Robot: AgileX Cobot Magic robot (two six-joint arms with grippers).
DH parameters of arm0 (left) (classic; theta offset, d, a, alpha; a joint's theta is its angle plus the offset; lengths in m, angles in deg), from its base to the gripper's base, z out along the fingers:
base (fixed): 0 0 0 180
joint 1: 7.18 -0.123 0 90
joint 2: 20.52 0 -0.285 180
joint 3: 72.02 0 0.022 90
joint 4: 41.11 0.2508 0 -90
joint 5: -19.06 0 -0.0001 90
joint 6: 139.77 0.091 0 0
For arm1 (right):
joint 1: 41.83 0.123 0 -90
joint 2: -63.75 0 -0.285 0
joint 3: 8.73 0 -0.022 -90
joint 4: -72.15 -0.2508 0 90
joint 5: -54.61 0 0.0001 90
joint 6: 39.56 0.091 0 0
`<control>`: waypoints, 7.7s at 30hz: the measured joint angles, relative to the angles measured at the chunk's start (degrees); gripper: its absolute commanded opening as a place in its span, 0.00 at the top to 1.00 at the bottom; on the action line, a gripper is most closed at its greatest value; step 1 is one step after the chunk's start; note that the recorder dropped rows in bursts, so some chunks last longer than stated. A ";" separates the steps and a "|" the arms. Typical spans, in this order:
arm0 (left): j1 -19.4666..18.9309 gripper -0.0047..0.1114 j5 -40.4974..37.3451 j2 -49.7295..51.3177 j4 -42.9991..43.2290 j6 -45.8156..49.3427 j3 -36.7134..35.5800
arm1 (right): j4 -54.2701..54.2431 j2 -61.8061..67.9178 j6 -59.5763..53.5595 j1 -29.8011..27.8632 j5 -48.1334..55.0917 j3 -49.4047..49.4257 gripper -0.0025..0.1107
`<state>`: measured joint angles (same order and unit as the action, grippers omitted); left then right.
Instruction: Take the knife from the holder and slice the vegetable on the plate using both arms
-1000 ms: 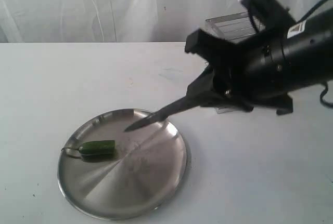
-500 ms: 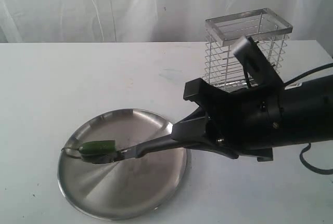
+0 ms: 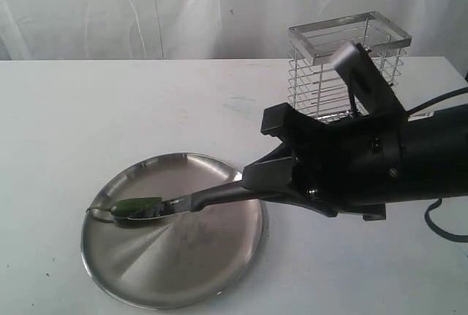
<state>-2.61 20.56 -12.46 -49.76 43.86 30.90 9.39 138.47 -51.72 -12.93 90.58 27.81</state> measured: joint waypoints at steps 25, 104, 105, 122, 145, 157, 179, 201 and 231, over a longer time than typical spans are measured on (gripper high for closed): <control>4.27 0.96 -20.83 26.88 -34.01 -14.76 14.54 | -1.25 4.78 -14.96 0.00 -6.70 -3.09 0.98; -25.57 0.96 -18.88 105.39 -73.45 29.22 63.51 | 1.88 7.18 -20.36 0.00 -15.51 -3.49 0.98; -26.49 0.96 -17.81 105.95 -75.10 31.60 64.19 | 2.17 7.18 -20.36 0.00 -15.06 -3.49 0.98; -16.02 0.96 -20.59 107.73 -32.95 56.94 85.20 | 4.72 7.18 -20.46 0.00 -12.96 -3.49 0.98; 9.67 0.96 -19.03 74.12 -85.42 44.16 29.19 | 3.31 8.39 -20.46 1.91 -28.63 -3.62 0.98; 14.77 0.96 -25.88 78.67 -90.10 52.66 29.68 | 3.21 9.69 -20.20 17.34 -40.03 -3.71 0.98; 15.27 0.96 -25.01 79.28 -90.10 54.42 36.35 | 2.31 12.60 -17.53 23.73 -42.16 -3.71 0.98; 15.27 0.96 -21.30 79.28 -90.10 63.67 36.35 | 0.82 12.60 -17.40 23.73 -36.85 0.77 0.98; 15.27 0.96 -27.19 79.40 -83.67 65.57 36.35 | 0.54 12.60 -17.40 23.73 -33.56 0.90 0.98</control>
<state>12.65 -6.63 66.94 -133.43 109.43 67.26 9.93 151.07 -69.12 10.80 57.02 28.71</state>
